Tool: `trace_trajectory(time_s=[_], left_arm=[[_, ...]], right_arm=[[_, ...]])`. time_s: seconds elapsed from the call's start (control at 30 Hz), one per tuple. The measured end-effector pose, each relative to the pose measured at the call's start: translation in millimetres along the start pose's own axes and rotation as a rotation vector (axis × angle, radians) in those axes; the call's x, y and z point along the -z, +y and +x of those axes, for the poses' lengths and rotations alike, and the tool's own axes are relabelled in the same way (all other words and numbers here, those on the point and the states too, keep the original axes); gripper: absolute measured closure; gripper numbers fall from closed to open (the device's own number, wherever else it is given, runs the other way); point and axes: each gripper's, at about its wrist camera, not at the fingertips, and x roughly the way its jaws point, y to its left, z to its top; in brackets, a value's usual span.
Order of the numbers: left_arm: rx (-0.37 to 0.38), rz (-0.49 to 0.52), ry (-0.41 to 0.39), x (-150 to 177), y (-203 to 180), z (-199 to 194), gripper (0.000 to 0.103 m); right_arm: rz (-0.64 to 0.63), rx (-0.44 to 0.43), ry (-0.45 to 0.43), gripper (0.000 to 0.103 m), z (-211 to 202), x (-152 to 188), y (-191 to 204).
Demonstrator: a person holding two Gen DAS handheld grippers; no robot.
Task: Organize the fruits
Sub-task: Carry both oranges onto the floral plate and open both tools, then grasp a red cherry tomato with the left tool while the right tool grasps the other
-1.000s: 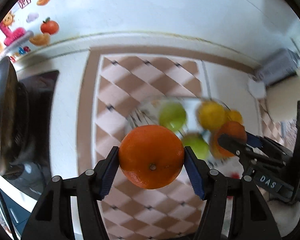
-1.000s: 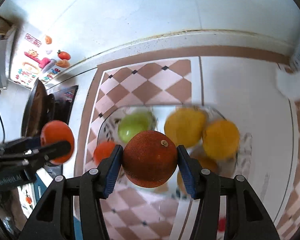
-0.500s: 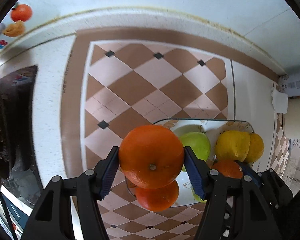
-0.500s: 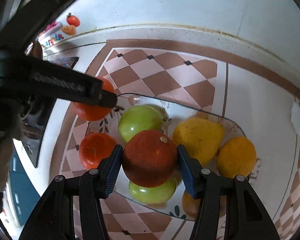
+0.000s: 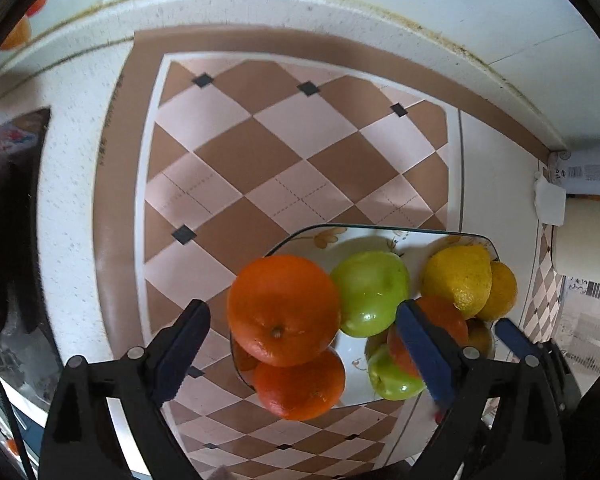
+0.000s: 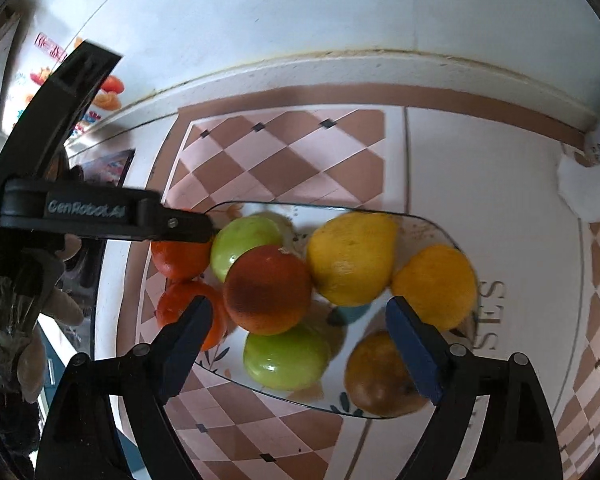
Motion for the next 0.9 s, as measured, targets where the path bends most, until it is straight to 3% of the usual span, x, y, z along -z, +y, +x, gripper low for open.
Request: trace_trajectory(time_s=[0.13, 0.43, 0.9], left_arm=[[-0.026, 0.028, -0.024, 7, -1, -10, 0.007], [-0.218, 0.083, -0.213, 57, -5, -45, 0.007], [-0.219, 0.095, -0.371, 143, -34, -74, 0.007]], right_arm=[[0.027, 0.062, -0.028, 0.009, -14, 3, -9], [0.059, 0.201, -0.02, 0.008, -35, 31, -22], [0.118, 0.224, -0.087, 0.008, -87, 80, -13]])
